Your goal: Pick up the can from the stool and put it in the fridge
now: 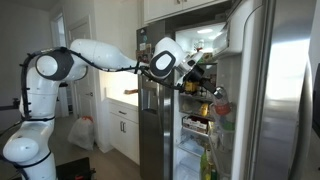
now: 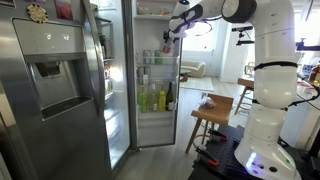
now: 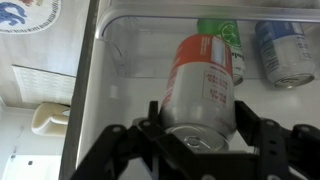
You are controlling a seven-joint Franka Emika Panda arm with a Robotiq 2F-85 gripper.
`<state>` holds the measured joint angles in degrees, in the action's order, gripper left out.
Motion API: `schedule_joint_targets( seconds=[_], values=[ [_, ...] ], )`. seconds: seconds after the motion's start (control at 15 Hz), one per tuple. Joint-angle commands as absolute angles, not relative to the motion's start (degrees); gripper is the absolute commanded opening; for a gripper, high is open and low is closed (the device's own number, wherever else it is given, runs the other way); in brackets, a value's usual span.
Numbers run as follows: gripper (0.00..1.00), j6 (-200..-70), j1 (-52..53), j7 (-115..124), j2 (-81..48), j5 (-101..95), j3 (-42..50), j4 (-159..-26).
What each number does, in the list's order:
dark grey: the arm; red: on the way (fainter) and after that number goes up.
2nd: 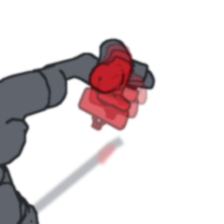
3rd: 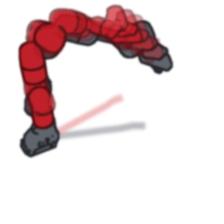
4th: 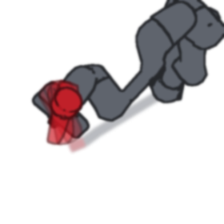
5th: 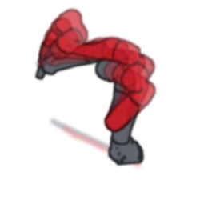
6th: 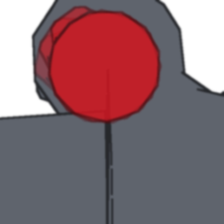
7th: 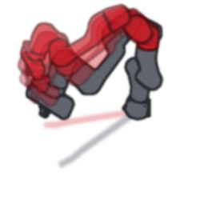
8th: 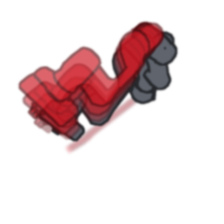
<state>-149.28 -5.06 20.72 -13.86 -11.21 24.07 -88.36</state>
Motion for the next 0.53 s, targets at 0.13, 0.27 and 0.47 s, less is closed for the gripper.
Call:
schedule_joint_targets(
  seconds=[0.13,0.27,0.47],
  values=[
    [0.49,-149.98,-5.29,21.85,-18.84,-12.83,26.08,-81.85],
    [0.49,-150.43,-5.21,21.98,-20.01,-13.00,26.77,-81.01],
    [0.49,-150.74,-5.12,21.95,-21.49,-13.14,27.71,-79.99]
  ],
)
